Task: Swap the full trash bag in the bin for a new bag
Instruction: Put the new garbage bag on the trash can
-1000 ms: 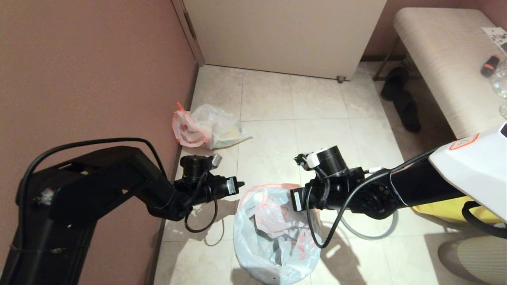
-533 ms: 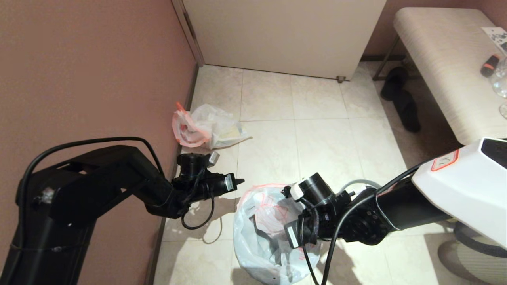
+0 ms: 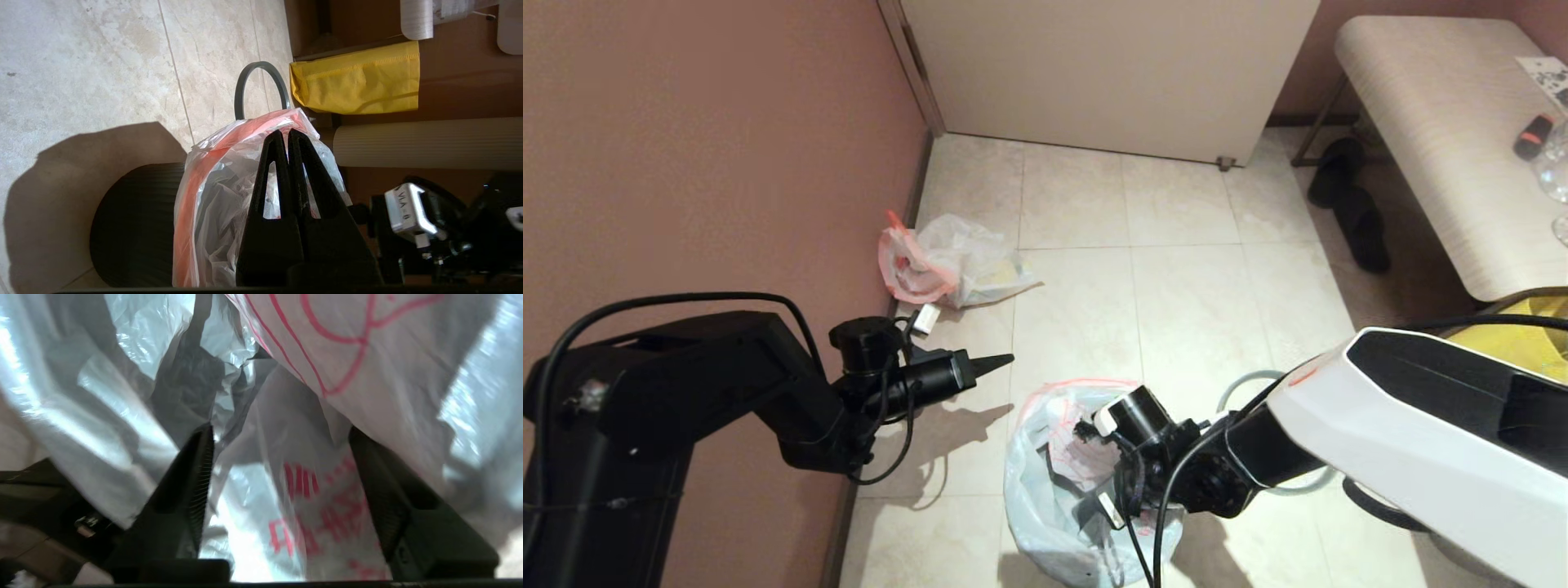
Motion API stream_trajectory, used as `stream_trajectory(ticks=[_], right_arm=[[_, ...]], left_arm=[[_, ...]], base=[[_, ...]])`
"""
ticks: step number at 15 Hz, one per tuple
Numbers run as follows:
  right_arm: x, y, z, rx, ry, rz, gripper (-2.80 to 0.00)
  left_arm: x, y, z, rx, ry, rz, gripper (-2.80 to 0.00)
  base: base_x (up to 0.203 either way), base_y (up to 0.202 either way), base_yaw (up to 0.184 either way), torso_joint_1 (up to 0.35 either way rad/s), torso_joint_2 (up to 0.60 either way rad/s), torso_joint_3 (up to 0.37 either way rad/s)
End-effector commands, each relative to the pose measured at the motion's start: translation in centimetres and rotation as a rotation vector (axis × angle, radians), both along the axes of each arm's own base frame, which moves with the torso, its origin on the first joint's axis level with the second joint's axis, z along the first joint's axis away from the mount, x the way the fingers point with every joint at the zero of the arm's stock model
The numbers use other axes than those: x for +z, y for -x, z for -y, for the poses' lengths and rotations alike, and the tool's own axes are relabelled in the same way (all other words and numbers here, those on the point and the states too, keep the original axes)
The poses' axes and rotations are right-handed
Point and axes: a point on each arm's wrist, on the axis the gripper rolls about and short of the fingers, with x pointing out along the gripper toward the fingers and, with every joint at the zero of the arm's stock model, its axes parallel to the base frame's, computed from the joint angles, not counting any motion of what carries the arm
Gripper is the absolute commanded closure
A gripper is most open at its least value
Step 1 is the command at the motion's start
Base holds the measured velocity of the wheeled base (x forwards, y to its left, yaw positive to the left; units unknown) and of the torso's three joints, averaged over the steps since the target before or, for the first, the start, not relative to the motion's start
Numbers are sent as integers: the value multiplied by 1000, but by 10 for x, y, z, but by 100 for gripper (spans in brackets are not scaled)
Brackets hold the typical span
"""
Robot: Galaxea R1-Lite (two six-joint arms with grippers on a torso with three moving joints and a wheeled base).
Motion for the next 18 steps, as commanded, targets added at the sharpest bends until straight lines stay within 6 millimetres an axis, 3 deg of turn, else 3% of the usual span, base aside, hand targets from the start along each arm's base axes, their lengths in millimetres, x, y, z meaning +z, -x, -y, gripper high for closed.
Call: stream_trajectory(ticks=[1,2,5,9,13,18], right_arm=[[-29,-12,2,47,47,-5,-280],[-28,-16,2,82,28,31,0],[-15,-17,-3,122,-3,97,0],[-46,-27,-1,168,69,80,0],[-57,-58,10,218,99,83,0],[-73,-81,15,248,223,-53,0]], left_arm=[[0,-2,-11,20,5,10,0],[1,-2,-16,7,14,17,0],[1,-2,-19,-12,36,20,0],[2,-3,-22,-2,56,15,0],[3,-8,-30,18,105,51,0],[0,-9,-34,31,140,81,0]], base=[[0,0,0,0,0,0],[0,0,0,0,0,0],[0,0,0,0,0,0],[0,0,0,0,0,0],[0,0,0,0,0,0],[0,0,0,0,0,0]])
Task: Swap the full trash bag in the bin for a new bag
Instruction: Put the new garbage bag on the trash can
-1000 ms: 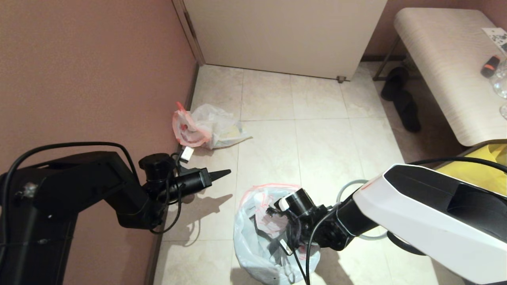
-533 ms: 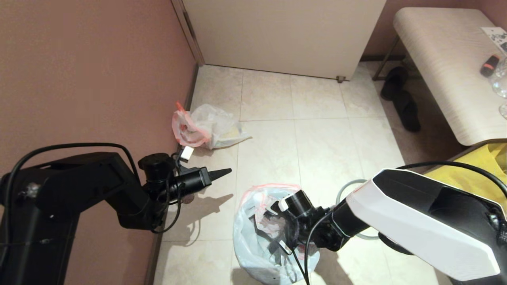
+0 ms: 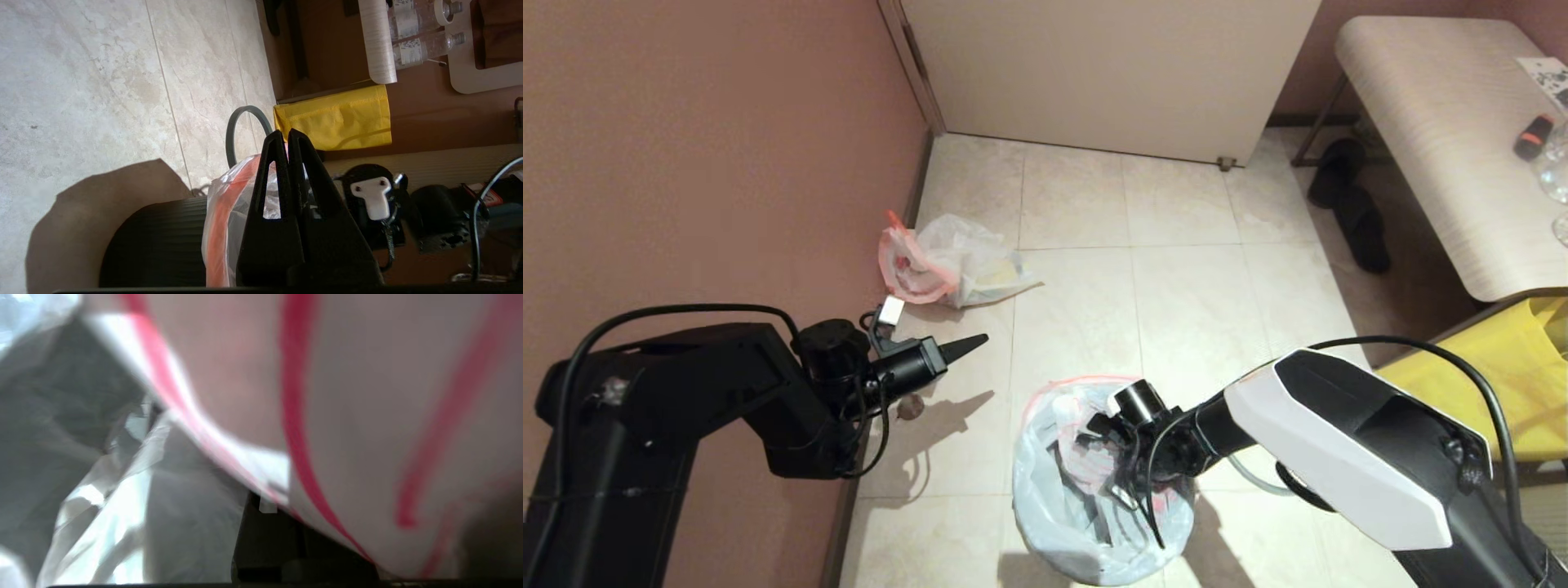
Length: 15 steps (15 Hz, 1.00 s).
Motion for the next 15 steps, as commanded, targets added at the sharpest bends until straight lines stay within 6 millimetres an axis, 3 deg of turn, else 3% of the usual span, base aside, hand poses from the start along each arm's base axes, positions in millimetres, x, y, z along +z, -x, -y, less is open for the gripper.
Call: stream_trajectory(ticks=[1,4,6,11,13,15], right_arm=[[-18,-9,2,5,69,-79,0],[-21,-17,8,-20,211,-164,0],[-21,-23,18,-79,316,-122,0],[26,-43,55,-243,283,-53,0],[29,-27,55,-255,310,-130,0],[15,-7,31,-216,308,-184,0]], left_arm=[[-3,2,-1,-6,1,-6,0],[-5,4,4,-22,0,3,0],[-5,4,4,-22,0,4,0],[-6,5,7,-31,-1,1,0],[-8,5,8,-33,-1,-3,0],[-8,5,8,-33,-1,-4,0]], base=[[0,0,0,0,0,0],[0,0,0,0,0,0],[0,0,0,0,0,0],[0,0,0,0,0,0],[0,0,0,0,0,0],[0,0,0,0,0,0]])
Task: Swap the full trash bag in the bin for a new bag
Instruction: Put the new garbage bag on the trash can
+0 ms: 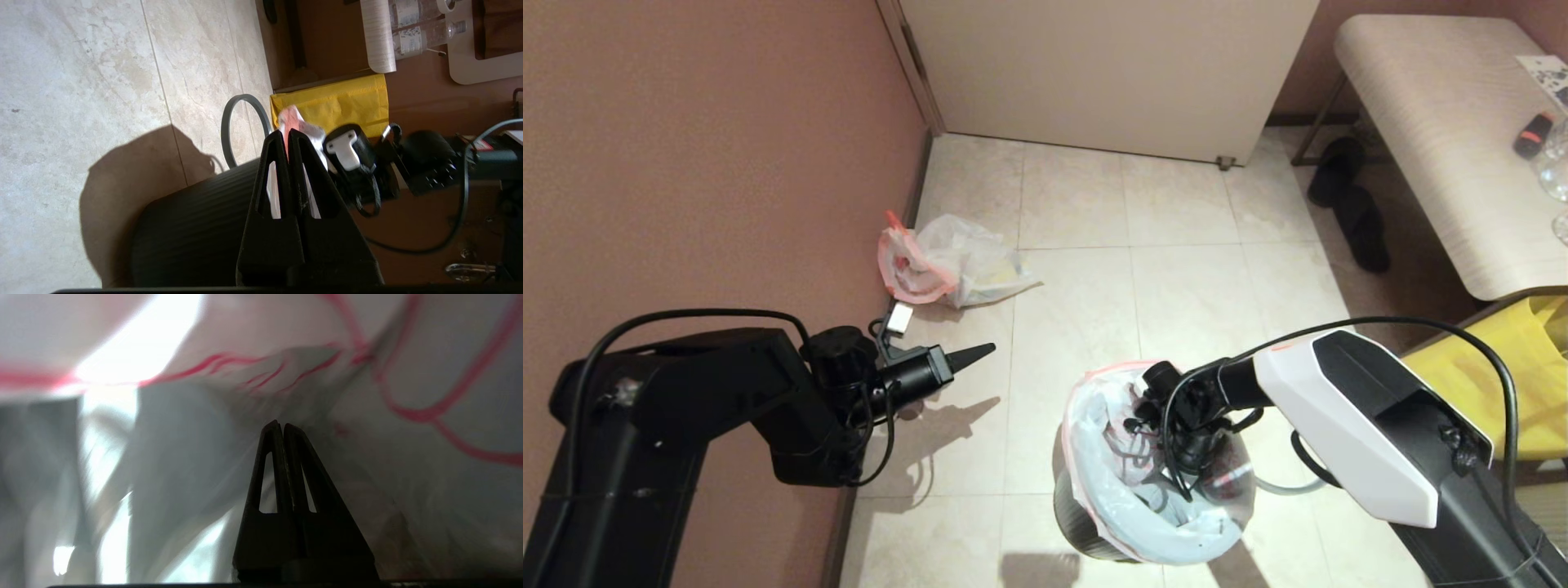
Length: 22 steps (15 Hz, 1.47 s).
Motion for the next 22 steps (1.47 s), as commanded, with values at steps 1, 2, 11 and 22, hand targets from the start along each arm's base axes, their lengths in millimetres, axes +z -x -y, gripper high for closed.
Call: stream_trajectory(ticks=[1,2,11,22], right_arm=[[-14,21,-26,60,-18,-63,0],[-25,30,-38,92,-17,-93,0],[-48,36,-64,254,-78,-136,0],[-24,35,-52,199,-243,-41,0]], left_arm=[[1,0,0,-5,4,17,0],[1,0,0,-6,5,18,0],[3,0,0,-6,5,23,0],[25,13,-22,-81,19,24,0]], base=[[0,0,0,0,0,0],[0,0,0,0,0,0],[0,0,0,0,0,0],[0,0,0,0,0,0]])
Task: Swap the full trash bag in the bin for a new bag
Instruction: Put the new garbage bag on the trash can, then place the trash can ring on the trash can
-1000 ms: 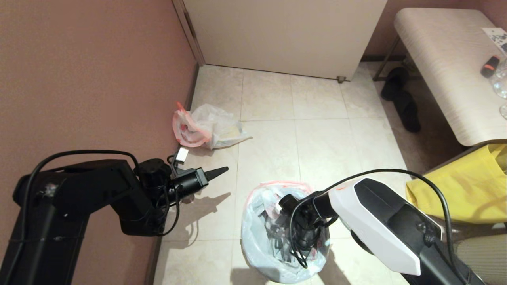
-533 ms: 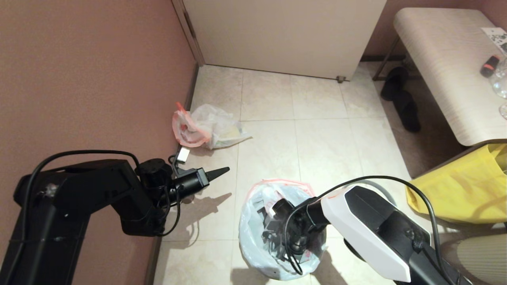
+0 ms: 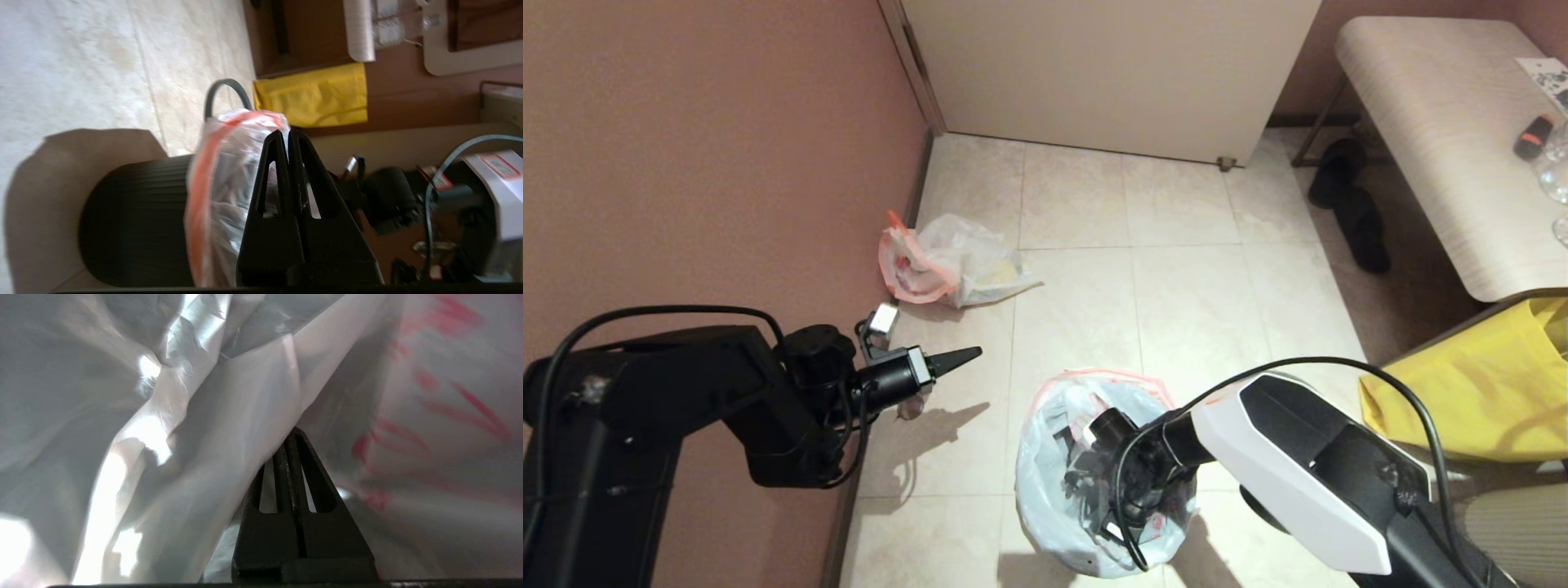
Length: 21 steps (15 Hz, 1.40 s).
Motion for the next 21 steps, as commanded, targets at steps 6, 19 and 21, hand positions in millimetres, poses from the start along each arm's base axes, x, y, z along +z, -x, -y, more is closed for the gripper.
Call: stream_trajectory(ticks=[6,19,21], right_arm=[[143,22,22,-267,-345,170,0],[171,9,238,-1049,-326,320,0],[115,-22,268,-1090,-262,284,0]], left_arm=[[79,59,-8,13,10,131,0],[-19,123,24,173,-216,-153,0],[-23,115,25,223,-225,-147,0]], base=[[0,0,0,0,0,0],[0,0,0,0,0,0],[0,0,0,0,0,0]])
